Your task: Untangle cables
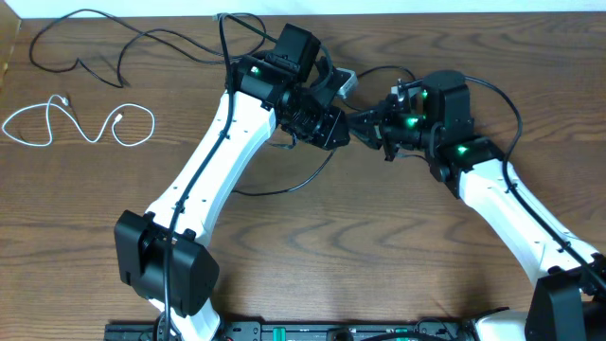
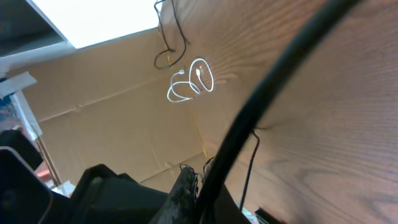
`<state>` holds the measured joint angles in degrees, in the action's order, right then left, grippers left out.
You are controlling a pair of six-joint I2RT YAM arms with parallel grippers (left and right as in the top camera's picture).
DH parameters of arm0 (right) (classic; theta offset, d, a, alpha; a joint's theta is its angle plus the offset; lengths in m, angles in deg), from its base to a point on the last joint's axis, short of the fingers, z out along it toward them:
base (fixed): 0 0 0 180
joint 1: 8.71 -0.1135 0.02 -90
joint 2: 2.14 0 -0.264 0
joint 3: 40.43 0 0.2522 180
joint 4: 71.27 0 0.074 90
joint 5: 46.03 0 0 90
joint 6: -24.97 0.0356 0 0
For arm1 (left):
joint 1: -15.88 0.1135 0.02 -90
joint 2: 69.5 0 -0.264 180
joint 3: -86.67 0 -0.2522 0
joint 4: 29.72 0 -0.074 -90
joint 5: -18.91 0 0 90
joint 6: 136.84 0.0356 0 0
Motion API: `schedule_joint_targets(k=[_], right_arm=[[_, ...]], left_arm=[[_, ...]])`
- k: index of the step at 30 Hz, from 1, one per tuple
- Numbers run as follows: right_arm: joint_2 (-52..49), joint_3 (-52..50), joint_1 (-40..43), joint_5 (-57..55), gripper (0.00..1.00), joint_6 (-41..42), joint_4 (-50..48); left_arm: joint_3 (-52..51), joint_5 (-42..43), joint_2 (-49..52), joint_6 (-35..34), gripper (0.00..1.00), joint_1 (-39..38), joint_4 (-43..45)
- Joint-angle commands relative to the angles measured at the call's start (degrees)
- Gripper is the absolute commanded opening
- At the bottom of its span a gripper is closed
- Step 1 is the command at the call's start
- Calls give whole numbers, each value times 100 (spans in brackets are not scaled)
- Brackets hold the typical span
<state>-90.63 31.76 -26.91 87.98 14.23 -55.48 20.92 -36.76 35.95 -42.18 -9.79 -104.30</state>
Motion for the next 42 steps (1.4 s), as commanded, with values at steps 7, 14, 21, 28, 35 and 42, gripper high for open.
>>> schedule_joint_targets(k=[7, 14, 21, 28, 35, 42], right_arm=[[0, 81, -33, -212, 3, -66, 17], [0, 81, 216, -1080, 44, -1029, 509], [0, 81, 645, -1281, 61, -1923, 1357], [0, 81, 964, -1080, 68, -2020, 1469], [0, 81, 962, -1213, 76, -2855, 1460], [0, 81, 964, -1547, 82, -3779, 1871]], left_arm=[[7, -52, -31, -70, 8, -2, 7], [7, -52, -31, -195, 7, -2, -20], [7, -52, -31, -192, 7, -2, -39], [7, -48, -31, -190, 7, -2, -151], [37, 1021, -68, 286, 7, 4, -181], [101, 1749, -664, 313, 7, 195, 315]])
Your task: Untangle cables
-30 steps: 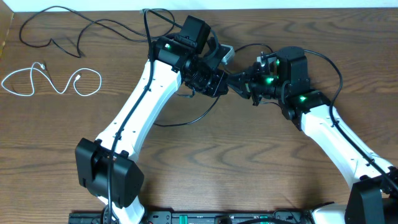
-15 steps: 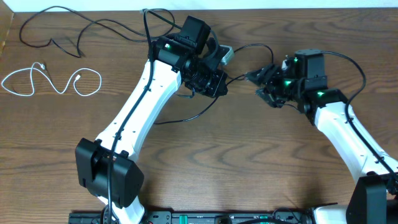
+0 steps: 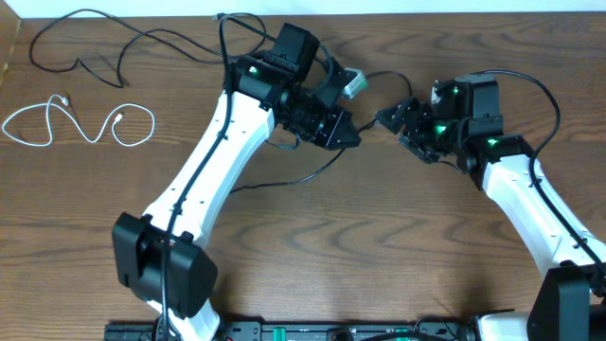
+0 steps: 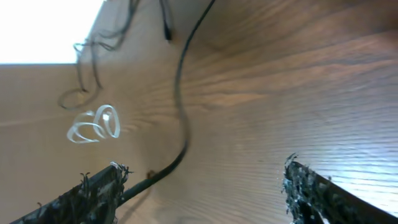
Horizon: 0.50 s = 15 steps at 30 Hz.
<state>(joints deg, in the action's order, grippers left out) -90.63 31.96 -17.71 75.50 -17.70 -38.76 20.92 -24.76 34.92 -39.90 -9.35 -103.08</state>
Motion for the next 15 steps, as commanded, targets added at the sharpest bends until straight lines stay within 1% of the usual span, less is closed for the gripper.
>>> schedule_joint_targets(k=[1, 4, 8, 10, 12, 15], right_arm=[[0, 61, 44, -435, 83, -586, 313], [0, 61, 44, -765, 86, -586, 564], [0, 61, 44, -918, 88, -586, 761], [0, 59, 44, -914, 87, -586, 776], [0, 59, 44, -907, 84, -584, 743], [0, 59, 26, -693, 69, -669, 560]], left_arm=[[103, 549, -691, -24, 7, 210, 304], [101, 529, -1141, -555, 7, 492, 734], [101, 531, -1716, -1510, 7, 1043, 1172], [101, 533, -2000, -1998, 7, 1333, 1257], [101, 533, -2177, -2061, 7, 1467, 1255], [101, 533, -2352, -2068, 7, 1497, 1213]])
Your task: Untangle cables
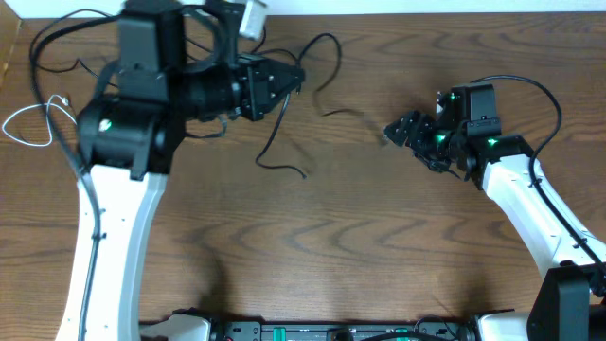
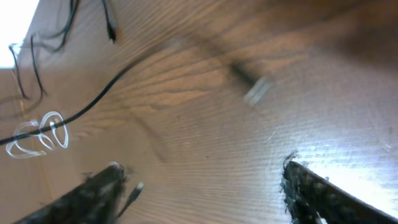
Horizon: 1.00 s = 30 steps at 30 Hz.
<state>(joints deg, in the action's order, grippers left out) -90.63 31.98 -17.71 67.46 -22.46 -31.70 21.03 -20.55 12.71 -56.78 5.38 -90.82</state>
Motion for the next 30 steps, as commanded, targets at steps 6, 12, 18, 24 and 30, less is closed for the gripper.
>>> schedule_joint_targets(k=[6, 12, 18, 24, 30], right_arm=[[0, 59, 28, 2761, 93, -2011, -1814], [0, 59, -94, 4256, 98, -1880, -3917], [0, 59, -699, 3967, 99, -1665, -5045], [0, 59, -1084, 3200, 92, -1692, -5077], [0, 59, -1071, 2929, 47, -1692, -5086]], left_arm=[[87, 111, -168, -894, 7, -24, -149], [90, 116, -162, -1062, 7, -57, -214], [90, 90, -160, -1137, 7, -286, -205], [87, 90, -160, -1137, 7, -286, -232], [90, 90, -157, -1137, 8, -286, -358]])
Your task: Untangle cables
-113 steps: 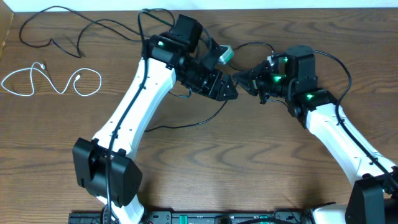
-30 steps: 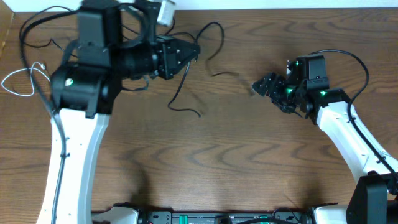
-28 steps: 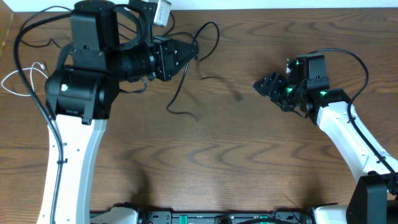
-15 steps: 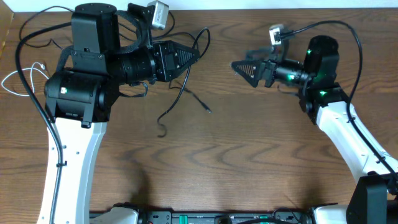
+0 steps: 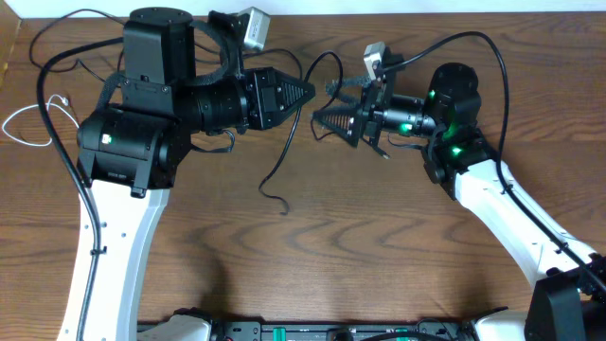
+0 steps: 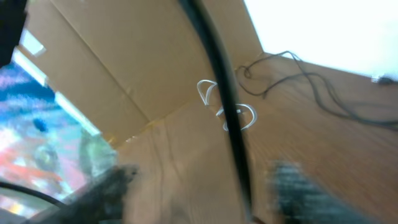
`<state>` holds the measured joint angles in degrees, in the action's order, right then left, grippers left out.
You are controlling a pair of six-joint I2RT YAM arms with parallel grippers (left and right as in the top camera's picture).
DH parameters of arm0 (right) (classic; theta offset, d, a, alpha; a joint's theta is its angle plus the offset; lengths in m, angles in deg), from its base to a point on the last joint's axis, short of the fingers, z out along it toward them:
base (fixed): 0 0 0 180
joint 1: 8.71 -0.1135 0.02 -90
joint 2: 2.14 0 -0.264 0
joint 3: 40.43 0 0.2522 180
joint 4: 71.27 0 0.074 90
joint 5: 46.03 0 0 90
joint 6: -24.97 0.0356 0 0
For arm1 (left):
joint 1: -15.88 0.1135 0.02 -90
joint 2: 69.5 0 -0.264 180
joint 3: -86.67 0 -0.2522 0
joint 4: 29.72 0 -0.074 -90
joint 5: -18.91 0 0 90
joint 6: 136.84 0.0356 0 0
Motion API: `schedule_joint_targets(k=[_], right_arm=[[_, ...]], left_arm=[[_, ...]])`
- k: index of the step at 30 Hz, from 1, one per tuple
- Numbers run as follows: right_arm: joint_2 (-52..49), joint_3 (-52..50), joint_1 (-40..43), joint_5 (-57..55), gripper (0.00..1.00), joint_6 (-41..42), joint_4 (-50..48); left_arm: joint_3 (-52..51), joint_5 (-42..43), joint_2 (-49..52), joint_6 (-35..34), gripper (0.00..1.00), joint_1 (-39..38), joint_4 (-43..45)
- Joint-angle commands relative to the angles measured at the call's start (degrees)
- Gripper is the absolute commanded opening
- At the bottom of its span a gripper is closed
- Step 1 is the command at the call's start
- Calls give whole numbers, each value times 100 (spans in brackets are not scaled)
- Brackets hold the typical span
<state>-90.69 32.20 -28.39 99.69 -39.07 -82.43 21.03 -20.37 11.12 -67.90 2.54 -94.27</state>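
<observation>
A thin black cable hangs from my left gripper, which is raised high over the table's back middle and shut on it. The cable's free end dangles toward the wood. My right gripper points left, close to the left gripper's tip, and is open. In the blurred right wrist view the black cable runs down between the two spread fingers of the right gripper. A white cable lies coiled at the far left, partly behind the left arm.
More black cable lies looped at the table's back left corner. Each arm trails its own black lead, the right one arching over the right arm. Cardboard walls stand beyond the table's left edge.
My right gripper was open low over the table at the right. It is now raised and further left, near the left gripper's tip, with the cable between its fingers. The left arm barely moved.
At first both grippers met at the back middle, the black cable close against the right wrist camera. Then the right gripper stood open, further right. Then the left arm was high and to the left with the cable dangling. Now the right gripper straddles that cable.
</observation>
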Motion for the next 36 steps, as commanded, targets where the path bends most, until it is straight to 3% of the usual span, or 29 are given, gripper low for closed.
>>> schedule_joint_targets(k=[1, 7, 13, 16, 26, 28, 30, 32, 36], right_arm=[[7, 37, -2, -319, 41, -28, -7], [7, 37, -2, -356, 15, -24, 9], [7, 37, -2, -356, 12, -26, 131], [7, 37, 0, -358, 1, -26, 264], [7, 37, -2, -382, 2, 68, 323], [7, 37, -2, -466, 1, 210, 323], [7, 37, -2, -476, 1, 275, 310], [7, 37, -4, -466, 1, 278, 326], [7, 37, -15, -409, 1, 271, 387]], left_arm=[[90, 72, 2, -24, 7, -4, -13], [90, 70, 2, -24, 7, -2, -13], [87, 68, 2, -24, 8, -2, -13], [90, 63, 9, -24, 7, -2, -13], [87, -1069, 22, -17, 8, -2, -516], [87, -1497, 24, 0, 16, -2, -682], [87, -1818, 24, 28, 39, -2, -813], [87, -1840, 24, 378, 54, -2, -855], [90, -1843, 24, 737, 59, -2, -798]])
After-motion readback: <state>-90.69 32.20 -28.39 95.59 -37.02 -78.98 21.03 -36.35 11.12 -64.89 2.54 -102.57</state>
